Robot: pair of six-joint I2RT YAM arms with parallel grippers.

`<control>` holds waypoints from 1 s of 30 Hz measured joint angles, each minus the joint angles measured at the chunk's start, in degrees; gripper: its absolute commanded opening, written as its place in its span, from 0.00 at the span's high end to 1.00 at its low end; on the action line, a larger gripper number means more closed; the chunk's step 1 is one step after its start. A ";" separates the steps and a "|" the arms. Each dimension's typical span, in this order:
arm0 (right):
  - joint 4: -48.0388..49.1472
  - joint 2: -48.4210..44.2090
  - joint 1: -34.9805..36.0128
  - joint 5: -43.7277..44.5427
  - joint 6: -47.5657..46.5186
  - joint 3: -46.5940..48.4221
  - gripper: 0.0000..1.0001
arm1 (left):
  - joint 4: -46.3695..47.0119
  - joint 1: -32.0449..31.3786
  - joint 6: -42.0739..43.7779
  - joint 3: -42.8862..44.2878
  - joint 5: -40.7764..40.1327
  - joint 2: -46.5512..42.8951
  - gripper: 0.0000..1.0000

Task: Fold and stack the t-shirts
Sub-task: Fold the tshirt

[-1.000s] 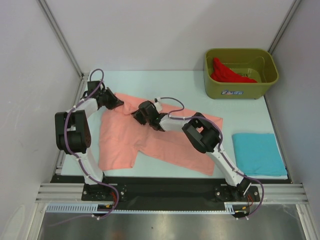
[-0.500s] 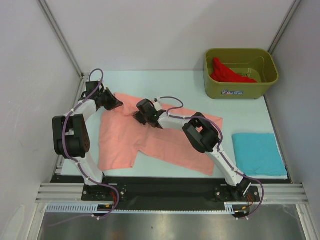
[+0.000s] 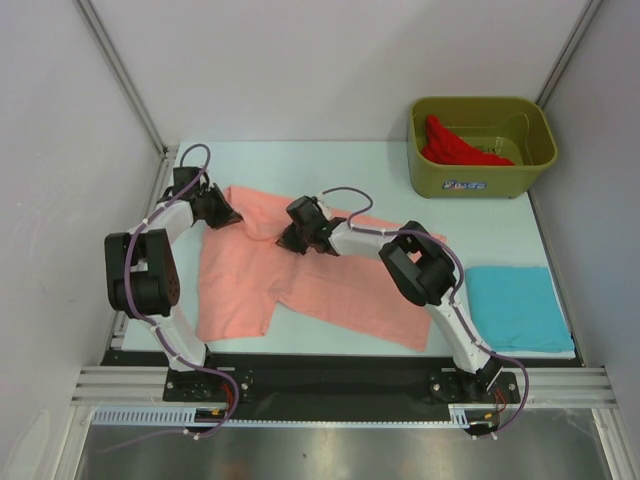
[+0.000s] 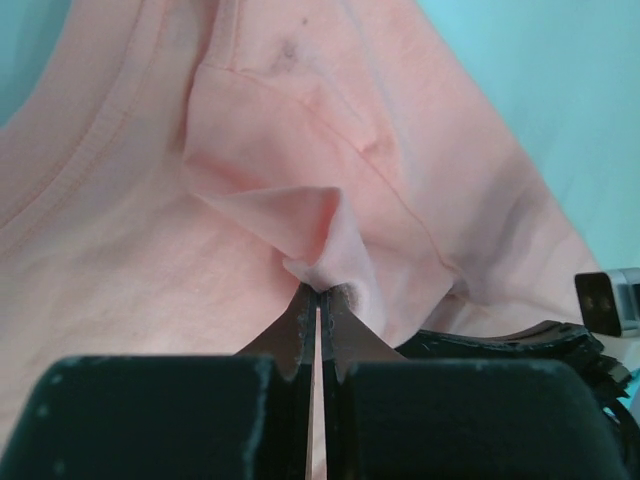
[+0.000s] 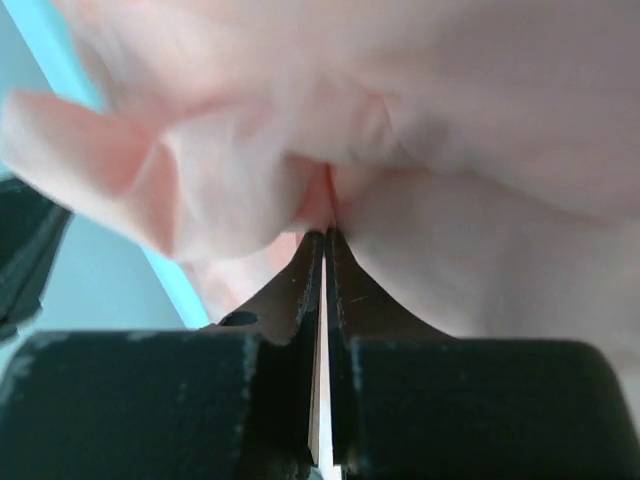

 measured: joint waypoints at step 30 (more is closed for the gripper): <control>-3.50 -5.70 -2.27 -26.49 -12.72 -7.13 0.91 | -14.32 0.00 3.34 -9.81 -14.99 -11.02 0.94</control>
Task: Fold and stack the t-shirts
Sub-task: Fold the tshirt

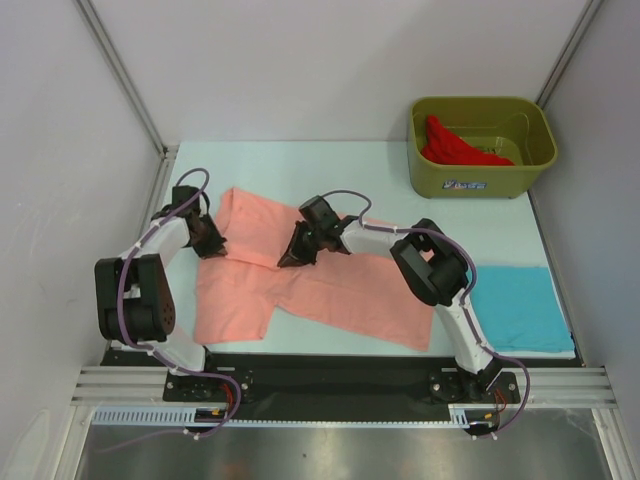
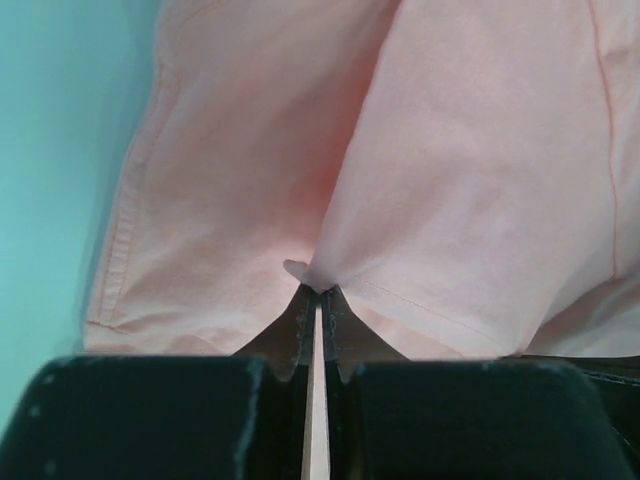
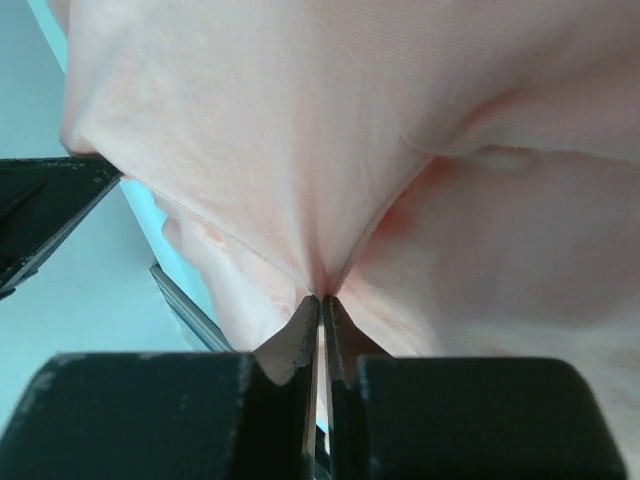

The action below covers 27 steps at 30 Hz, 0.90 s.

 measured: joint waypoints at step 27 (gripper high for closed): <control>-16.92 -36.83 -35.65 16.00 -29.57 -30.03 0.37 | 14.58 -0.07 13.44 22.34 0.20 19.12 0.27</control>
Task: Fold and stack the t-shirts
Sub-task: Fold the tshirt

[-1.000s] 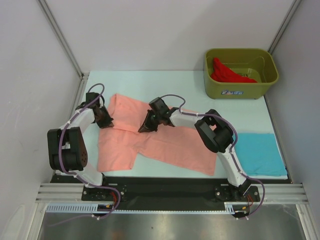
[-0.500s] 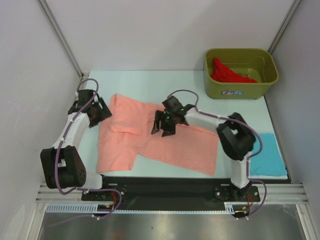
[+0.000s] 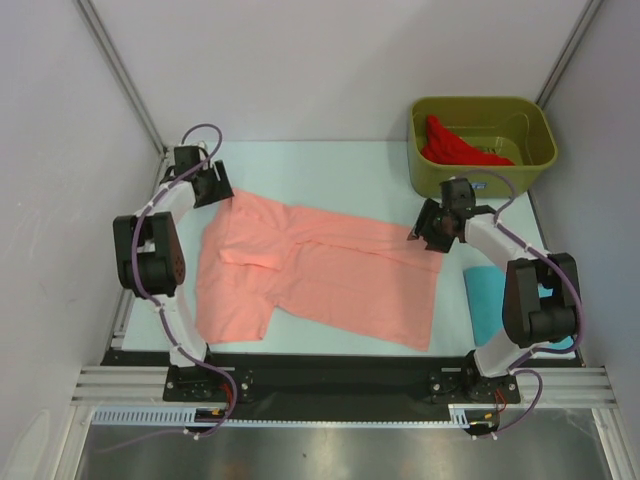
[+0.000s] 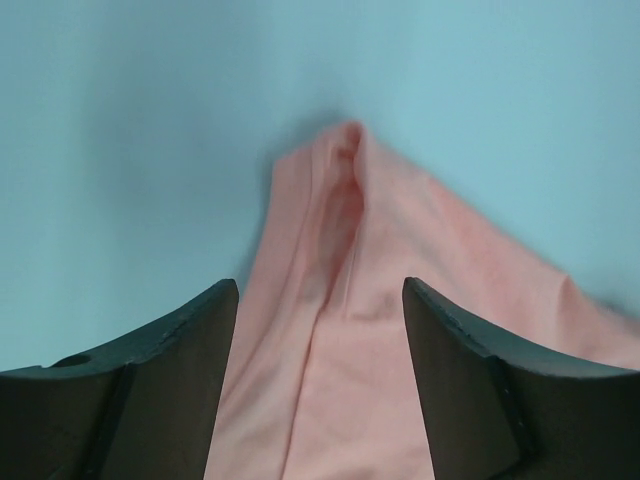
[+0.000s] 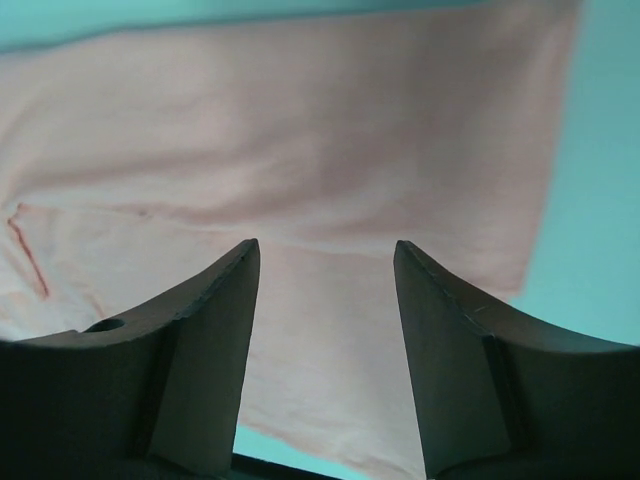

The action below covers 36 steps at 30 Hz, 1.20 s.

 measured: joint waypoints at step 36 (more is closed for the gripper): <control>6.84 13.11 -14.12 -4.94 -7.21 4.00 0.42 | -10.47 0.66 4.70 27.15 5.31 23.21 0.80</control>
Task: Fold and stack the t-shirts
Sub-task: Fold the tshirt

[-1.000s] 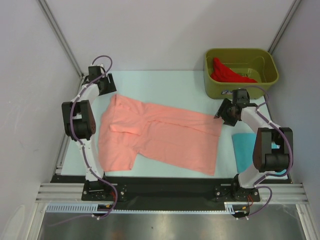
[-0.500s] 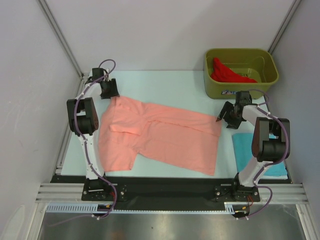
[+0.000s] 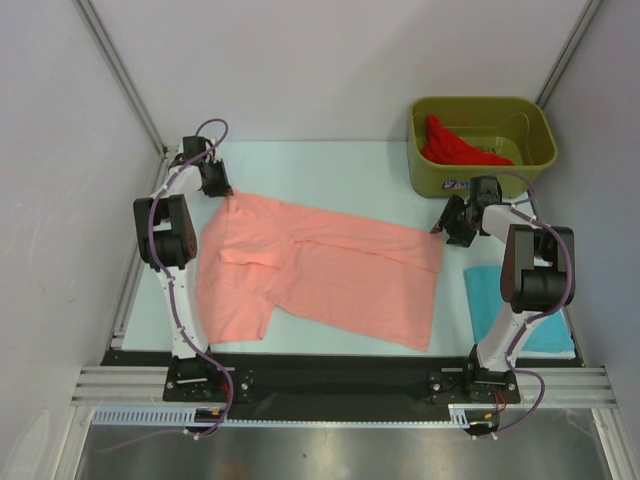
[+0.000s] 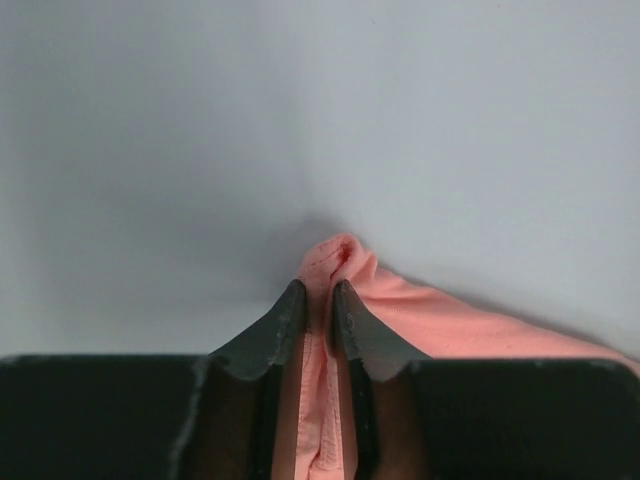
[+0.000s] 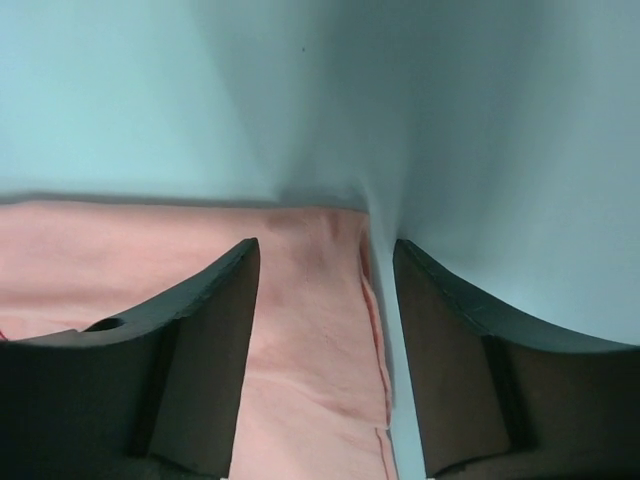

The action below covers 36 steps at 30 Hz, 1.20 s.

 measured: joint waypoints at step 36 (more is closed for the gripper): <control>5.31 1.70 9.25 23.28 6.47 3.67 0.36 | -2.14 2.78 -10.40 9.92 -8.13 3.72 0.00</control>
